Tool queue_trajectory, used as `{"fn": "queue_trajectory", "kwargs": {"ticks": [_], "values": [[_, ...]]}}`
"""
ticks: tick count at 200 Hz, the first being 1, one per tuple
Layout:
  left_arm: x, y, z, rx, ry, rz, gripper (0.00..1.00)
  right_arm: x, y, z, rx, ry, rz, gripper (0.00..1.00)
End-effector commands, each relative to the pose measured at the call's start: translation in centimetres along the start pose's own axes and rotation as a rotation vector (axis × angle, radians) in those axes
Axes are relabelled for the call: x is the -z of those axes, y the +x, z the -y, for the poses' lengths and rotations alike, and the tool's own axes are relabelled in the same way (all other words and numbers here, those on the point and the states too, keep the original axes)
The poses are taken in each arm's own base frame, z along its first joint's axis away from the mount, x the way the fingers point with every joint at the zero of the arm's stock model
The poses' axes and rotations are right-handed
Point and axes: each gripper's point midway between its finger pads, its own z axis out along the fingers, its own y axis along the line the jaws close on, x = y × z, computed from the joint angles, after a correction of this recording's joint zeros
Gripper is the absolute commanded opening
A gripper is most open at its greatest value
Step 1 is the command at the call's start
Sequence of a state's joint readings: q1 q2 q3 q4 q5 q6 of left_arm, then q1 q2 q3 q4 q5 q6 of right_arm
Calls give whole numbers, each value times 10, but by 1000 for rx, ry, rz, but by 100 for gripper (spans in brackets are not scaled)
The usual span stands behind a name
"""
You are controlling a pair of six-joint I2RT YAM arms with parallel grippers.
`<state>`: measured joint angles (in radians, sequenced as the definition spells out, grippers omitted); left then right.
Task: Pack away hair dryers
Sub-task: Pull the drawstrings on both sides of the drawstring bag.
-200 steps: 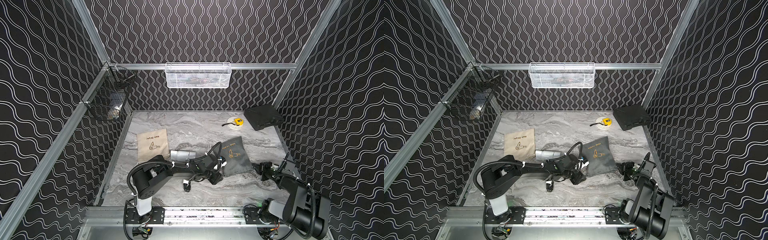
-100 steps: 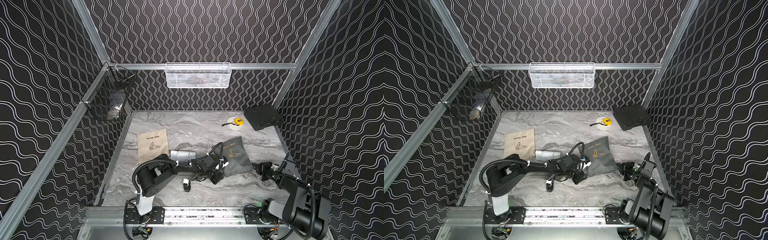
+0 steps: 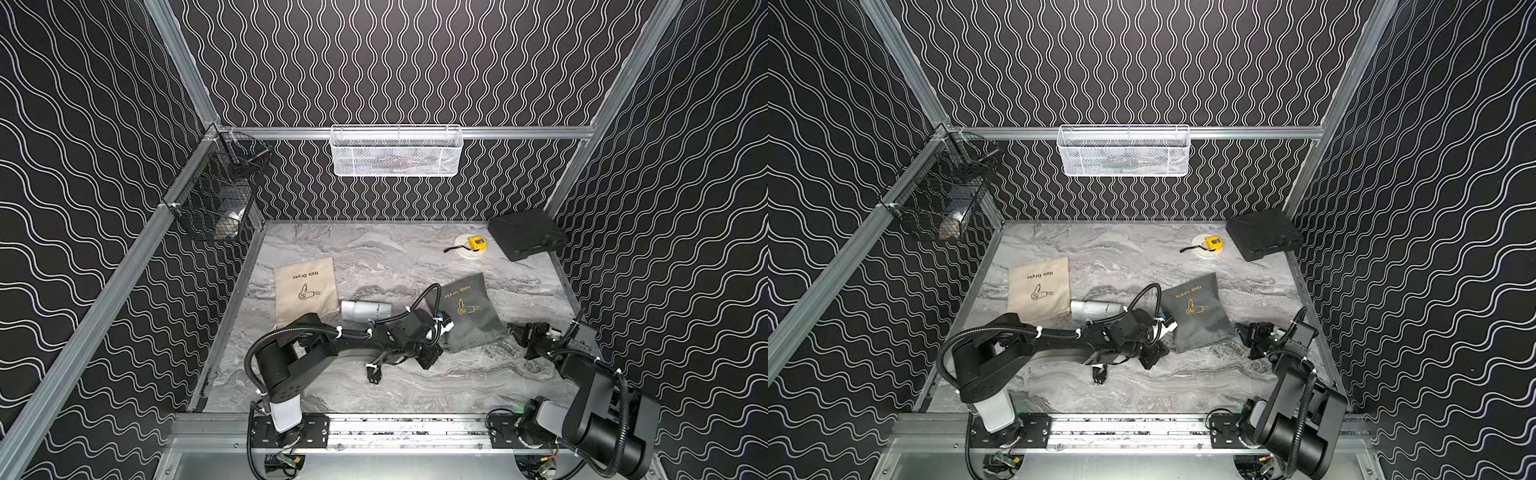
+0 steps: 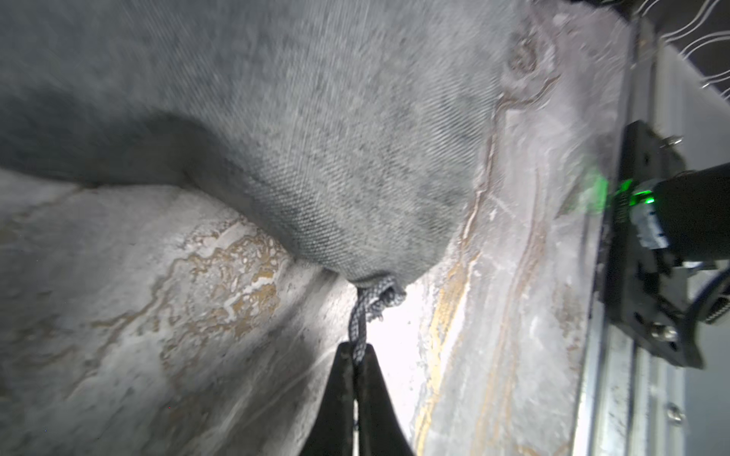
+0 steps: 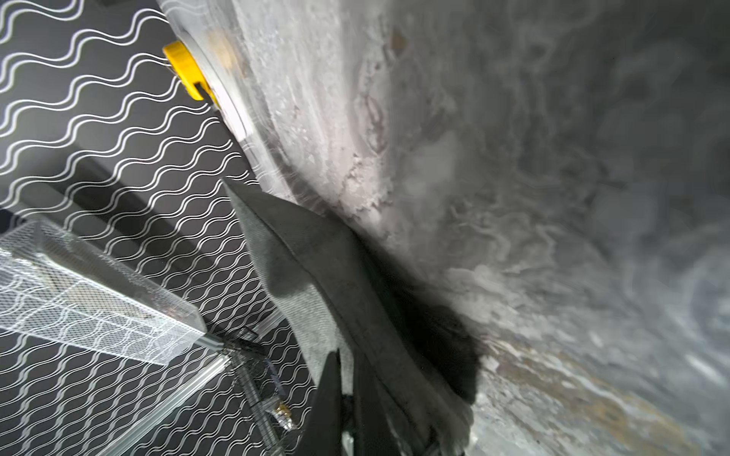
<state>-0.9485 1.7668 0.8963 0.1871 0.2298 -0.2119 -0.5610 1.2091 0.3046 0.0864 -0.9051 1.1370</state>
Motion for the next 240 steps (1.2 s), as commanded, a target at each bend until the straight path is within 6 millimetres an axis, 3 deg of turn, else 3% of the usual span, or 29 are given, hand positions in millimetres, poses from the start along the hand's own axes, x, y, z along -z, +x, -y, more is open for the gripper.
{"fn": "queue_trajectory", "kwargs": {"ticks": [1,37,141,180,207,240], "values": [[11,-16,-1,16,-14,61,0,6,0,-19,28,-50,-12,0],[31,-30,-11,93,-10,136,0,18,-5,-35,14,-139,-3,0],[117,-79,-66,301,-26,382,0,39,-29,-72,-90,-379,34,0],[129,-89,-70,316,-18,409,0,40,-32,-76,-100,-397,35,0],[149,-104,-80,349,-16,482,0,44,-37,-76,-113,-404,58,0],[162,-132,-68,315,48,517,0,47,-36,-80,-99,-398,62,0]]}}
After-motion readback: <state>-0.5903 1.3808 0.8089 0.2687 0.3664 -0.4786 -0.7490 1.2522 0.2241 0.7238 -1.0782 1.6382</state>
